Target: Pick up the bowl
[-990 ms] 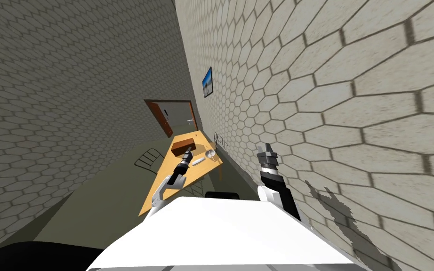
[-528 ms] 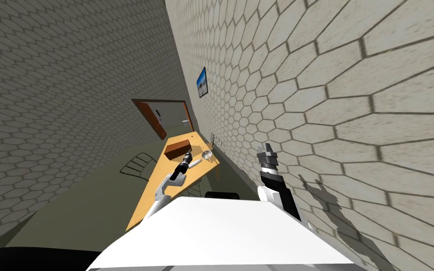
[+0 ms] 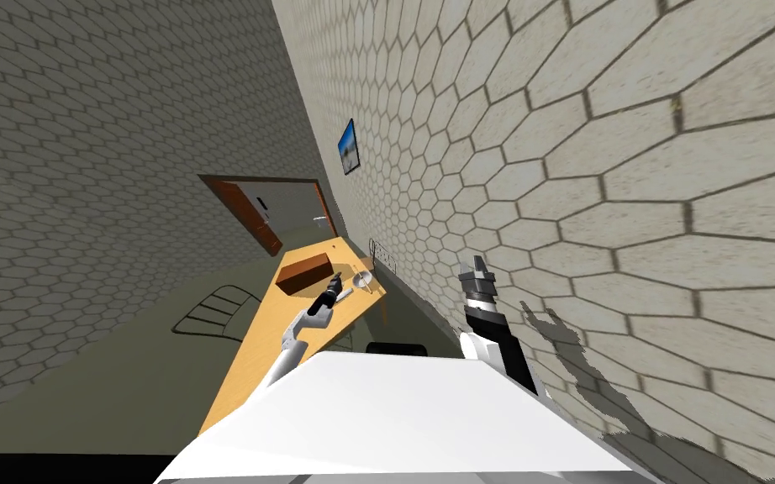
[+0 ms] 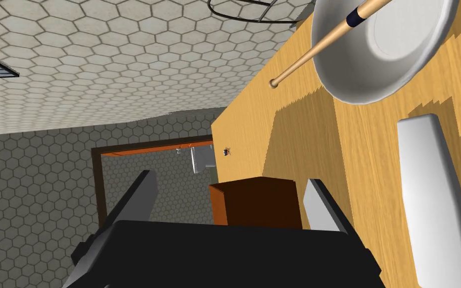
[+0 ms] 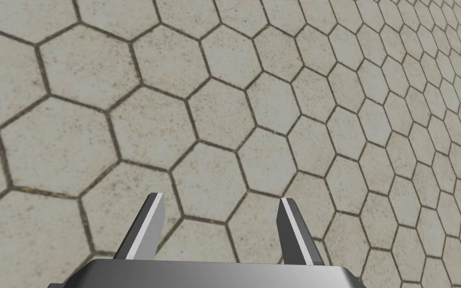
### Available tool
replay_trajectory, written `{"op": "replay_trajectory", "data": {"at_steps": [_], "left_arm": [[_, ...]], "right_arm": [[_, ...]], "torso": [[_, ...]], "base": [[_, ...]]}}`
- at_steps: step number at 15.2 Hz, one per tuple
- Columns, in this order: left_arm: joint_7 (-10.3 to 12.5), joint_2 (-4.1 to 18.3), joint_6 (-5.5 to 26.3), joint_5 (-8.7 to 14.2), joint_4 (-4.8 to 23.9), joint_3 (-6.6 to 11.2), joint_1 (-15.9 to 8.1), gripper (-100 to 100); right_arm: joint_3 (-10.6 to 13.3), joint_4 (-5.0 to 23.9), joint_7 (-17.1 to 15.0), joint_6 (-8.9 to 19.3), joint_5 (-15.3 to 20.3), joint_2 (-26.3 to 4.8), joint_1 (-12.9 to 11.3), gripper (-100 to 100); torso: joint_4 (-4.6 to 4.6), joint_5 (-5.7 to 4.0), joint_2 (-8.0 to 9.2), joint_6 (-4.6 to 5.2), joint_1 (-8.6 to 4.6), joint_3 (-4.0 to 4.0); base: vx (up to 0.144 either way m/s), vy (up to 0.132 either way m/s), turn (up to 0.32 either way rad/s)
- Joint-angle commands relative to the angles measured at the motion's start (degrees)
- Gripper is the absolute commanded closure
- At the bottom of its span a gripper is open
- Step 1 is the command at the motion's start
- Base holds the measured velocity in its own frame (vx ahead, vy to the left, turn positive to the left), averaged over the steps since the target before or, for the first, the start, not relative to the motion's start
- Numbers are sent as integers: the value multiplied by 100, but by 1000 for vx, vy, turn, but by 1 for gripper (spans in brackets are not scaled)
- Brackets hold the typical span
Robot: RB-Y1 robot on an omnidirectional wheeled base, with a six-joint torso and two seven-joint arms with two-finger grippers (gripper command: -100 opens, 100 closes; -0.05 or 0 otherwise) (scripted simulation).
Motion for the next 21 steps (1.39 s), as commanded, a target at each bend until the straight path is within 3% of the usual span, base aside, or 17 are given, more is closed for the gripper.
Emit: {"op": "replay_trajectory", "data": {"at_steps": [1,4,5,14,19,21], "left_arm": [[38,36,196,67,193,15,-71,-100],[110,68,592,198,612,50,-278,-100],[110,68,605,198,612,50,-278,-100],[278,94,1555,501,1581,135,-752,-100],[337,88,1888,606,1920,166,-916,-100],[389,75,2185,700,2213,194,-1061,-100]], "right_arm": [[0,0,0,0,0,0,0,0],[0,0,0,0,0,0,0,0],[0,0,0,0,0,0,0,0],[0,0,0,0,0,0,0,0],[0,0,0,0,0,0,0,0],[0,0,0,0,0,0,0,0]], "torso": [[0,0,0,0,0,0],[0,0,0,-2,1,0],[0,0,1,-1,1,0],[0,0,0,-3,3,0],[0,0,1,-3,5,0],[0,1,2,-2,4,1]], "base": [[22,-9,-138],[23,-8,-178],[18,-3,-152],[25,-1,-151],[23,5,-122],[23,6,-178]]}}
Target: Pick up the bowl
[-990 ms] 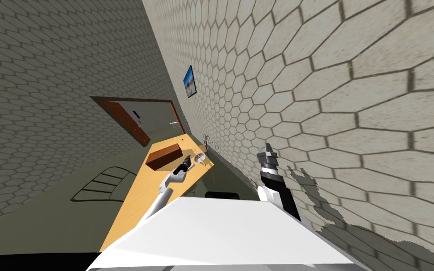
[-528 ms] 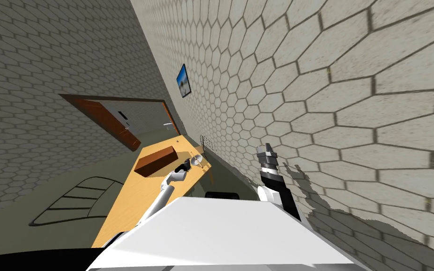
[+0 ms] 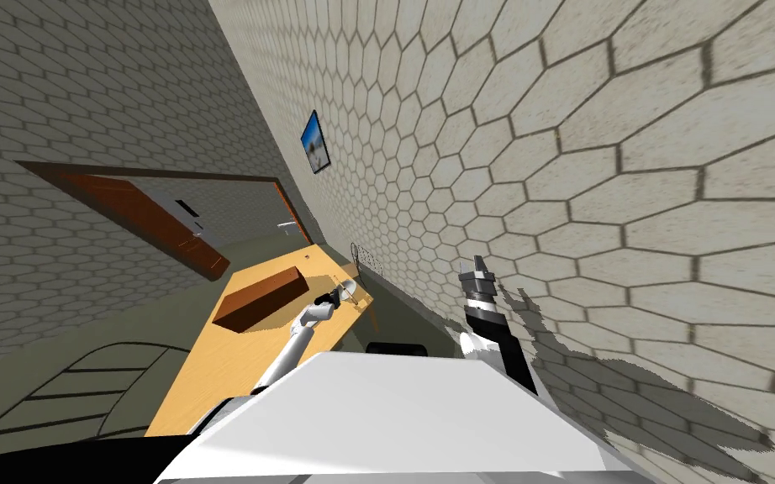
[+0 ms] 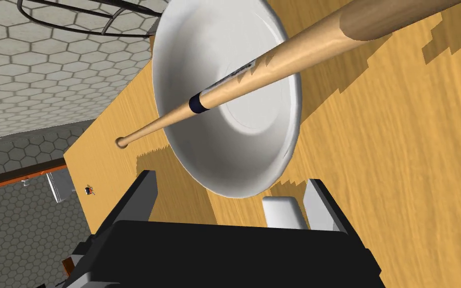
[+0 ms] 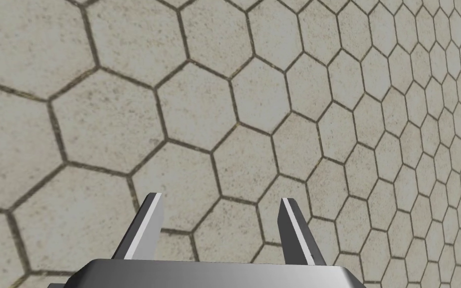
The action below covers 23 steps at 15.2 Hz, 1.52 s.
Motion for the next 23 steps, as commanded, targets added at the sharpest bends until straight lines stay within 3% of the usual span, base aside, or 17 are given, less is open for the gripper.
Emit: {"op": "replay_trajectory", "data": {"at_steps": [1,3,9,10,11,12,20,21,22,23], "left_arm": [[35,-25,166,28,167,15,-74,-100],[80,-43,419,107,423,39,-197,-100],[150,-83,819,233,826,78,-389,-100],[133,-67,745,217,751,72,-362,-100],[131,-84,641,191,1029,128,-492,-100],[131,-84,641,191,1029,128,-492,-100],[103,-143,131,77,2055,343,-966,-100],[103,-130,208,101,1931,309,-917,-100],[99,-130,180,99,1967,316,-932,100],[99,-130,179,99,1965,315,-931,100]], "right_arm": [[0,0,0,0,0,0,0,0],[0,0,0,0,0,0,0,0],[0,0,0,0,0,0,0,0],[0,0,0,0,0,0,0,0],[0,0,0,0,0,0,0,0],[0,0,0,0,0,0,0,0],[0,0,0,0,0,0,0,0],[0,0,0,0,0,0,0,0],[0,0,0,0,0,0,0,0],[-1,0,0,0,0,0,0,0]], "torso": [[0,0,0,0,0,0],[-1,0,-1,-1,0,-1],[0,0,2,-2,1,1],[0,0,2,-2,1,1],[-2,4,-1,0,4,-2],[-4,9,-4,3,12,-4],[-19,33,-49,16,57,-35],[-22,36,-56,17,63,-40],[-23,37,-62,16,66,-43],[-25,37,-67,15,65,-46]], "base": [[27,9,-137],[28,10,-150],[22,11,-111],[10,9,-31],[-10,13,-51],[-19,14,-72],[-26,18,-75],[-19,14,-31],[-8,4,-2],[-6,0,1]]}}
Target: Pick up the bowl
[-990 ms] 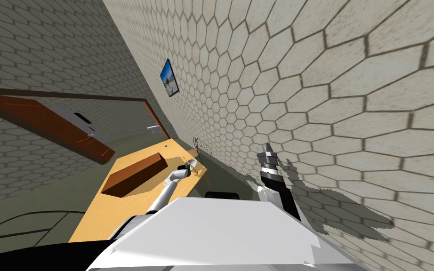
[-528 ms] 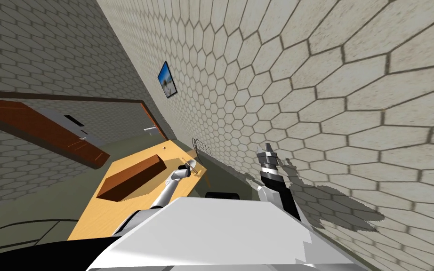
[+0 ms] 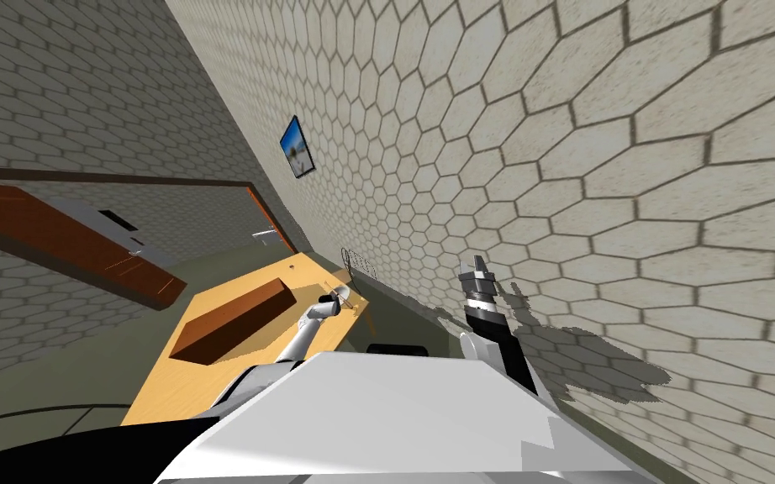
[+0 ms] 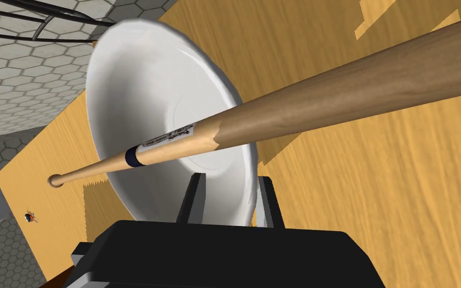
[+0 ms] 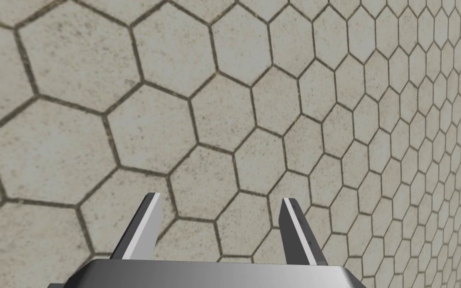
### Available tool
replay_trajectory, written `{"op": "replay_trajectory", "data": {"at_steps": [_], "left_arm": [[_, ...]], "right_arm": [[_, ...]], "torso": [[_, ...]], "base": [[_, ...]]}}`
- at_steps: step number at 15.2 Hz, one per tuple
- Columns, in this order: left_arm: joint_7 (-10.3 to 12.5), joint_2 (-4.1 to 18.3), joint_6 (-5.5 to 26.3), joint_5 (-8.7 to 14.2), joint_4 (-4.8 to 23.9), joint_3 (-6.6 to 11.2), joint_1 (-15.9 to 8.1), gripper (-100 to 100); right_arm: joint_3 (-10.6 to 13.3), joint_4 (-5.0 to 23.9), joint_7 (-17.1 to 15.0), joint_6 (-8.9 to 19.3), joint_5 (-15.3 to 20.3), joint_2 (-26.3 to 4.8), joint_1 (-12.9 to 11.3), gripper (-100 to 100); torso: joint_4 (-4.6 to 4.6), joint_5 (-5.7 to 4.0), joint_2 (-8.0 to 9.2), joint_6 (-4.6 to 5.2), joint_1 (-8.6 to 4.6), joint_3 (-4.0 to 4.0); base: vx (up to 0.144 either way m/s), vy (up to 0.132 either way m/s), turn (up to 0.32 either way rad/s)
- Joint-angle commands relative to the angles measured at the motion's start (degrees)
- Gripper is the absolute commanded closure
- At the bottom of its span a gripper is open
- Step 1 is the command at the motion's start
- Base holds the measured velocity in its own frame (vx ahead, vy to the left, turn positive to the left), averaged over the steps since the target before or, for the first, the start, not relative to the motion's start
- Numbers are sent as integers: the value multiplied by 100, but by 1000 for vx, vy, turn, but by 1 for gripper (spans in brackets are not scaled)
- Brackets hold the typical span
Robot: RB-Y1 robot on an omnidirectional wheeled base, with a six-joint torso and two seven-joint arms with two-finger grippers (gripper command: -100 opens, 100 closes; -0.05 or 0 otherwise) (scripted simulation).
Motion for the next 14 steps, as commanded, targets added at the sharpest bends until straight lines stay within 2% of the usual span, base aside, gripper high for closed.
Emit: {"op": "replay_trajectory", "data": {"at_steps": [1,3,11,12,13,14], "left_arm": [[0,0,0,0,0,0,0,100],[-2,-3,6,-1,4,-3,4,100],[35,60,523,105,-1069,-212,492,100],[35,60,523,105,-1069,-212,492,100],[39,67,586,119,-1197,-239,551,100],[36,59,524,105,-1092,-214,509,100]], "right_arm": [[0,0,0,0,0,0,0,0],[0,0,0,0,0,0,0,0],[0,0,0,0,0,0,1,0],[0,0,0,0,0,0,1,0],[0,0,0,0,0,0,1,0],[0,0,0,0,0,0,1,0]], "torso": [[0,0,0,0,0,0],[3,-4,-3,-1,-2,0],[7,-11,-10,-5,-18,-1],[7,-12,-9,-4,-19,0],[8,-12,-7,-3,-18,1],[9,-12,-5,-3,-18,3]], "base": [[-11,-6,3],[0,0,0],[29,-17,82],[20,-18,46],[15,-15,37],[9,-9,18]]}}
